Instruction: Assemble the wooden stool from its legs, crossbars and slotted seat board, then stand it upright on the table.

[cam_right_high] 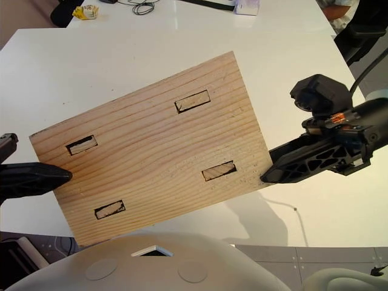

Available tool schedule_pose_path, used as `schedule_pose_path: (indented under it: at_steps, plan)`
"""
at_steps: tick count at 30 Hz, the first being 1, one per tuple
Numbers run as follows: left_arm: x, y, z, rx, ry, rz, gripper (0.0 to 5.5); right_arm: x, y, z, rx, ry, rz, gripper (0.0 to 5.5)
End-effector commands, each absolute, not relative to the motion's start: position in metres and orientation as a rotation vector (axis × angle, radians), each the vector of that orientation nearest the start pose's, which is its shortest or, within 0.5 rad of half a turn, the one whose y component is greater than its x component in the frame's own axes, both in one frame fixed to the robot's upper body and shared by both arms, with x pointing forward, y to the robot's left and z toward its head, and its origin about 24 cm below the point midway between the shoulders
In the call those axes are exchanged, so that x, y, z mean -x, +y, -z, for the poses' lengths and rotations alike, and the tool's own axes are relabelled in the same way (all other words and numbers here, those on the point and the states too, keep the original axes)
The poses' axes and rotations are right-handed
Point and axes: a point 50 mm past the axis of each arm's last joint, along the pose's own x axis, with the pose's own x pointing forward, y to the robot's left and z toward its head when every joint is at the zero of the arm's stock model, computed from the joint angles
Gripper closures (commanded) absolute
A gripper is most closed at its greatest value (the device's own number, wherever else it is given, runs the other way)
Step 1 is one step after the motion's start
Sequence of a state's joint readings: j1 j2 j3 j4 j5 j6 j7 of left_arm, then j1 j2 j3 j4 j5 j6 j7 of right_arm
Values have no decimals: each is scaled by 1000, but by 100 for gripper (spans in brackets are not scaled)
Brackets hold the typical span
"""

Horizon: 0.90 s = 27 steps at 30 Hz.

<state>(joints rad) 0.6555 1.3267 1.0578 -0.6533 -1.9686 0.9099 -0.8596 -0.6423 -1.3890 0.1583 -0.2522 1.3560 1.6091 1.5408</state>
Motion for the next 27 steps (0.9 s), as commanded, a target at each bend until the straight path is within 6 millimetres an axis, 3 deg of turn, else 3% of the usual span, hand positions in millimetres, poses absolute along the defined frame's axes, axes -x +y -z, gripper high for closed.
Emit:
schedule_pose_path:
  at_steps: [1,6,9,13,17,24,27]
  plan:
    - [-138,213,-255,300,380,1183,550,-198,-220,-222,-533,1221,-1455,418]
    - [-145,212,-248,324,352,1101,550,-218,-227,-185,-485,1255,-1181,418]
    - [-146,214,-245,338,338,1040,550,-228,-227,-179,-444,1259,-1101,418]
    - [-146,218,-244,348,303,978,550,-235,-222,-191,-450,1230,-1127,418]
    - [-142,220,-240,367,294,933,550,-233,-212,-211,-498,1216,-1268,418]
    - [-137,224,-232,415,297,894,550,-206,-209,-250,-668,1201,-1545,418]
    - [-134,218,-230,424,293,928,550,-217,-207,-246,-662,1177,-1516,418]
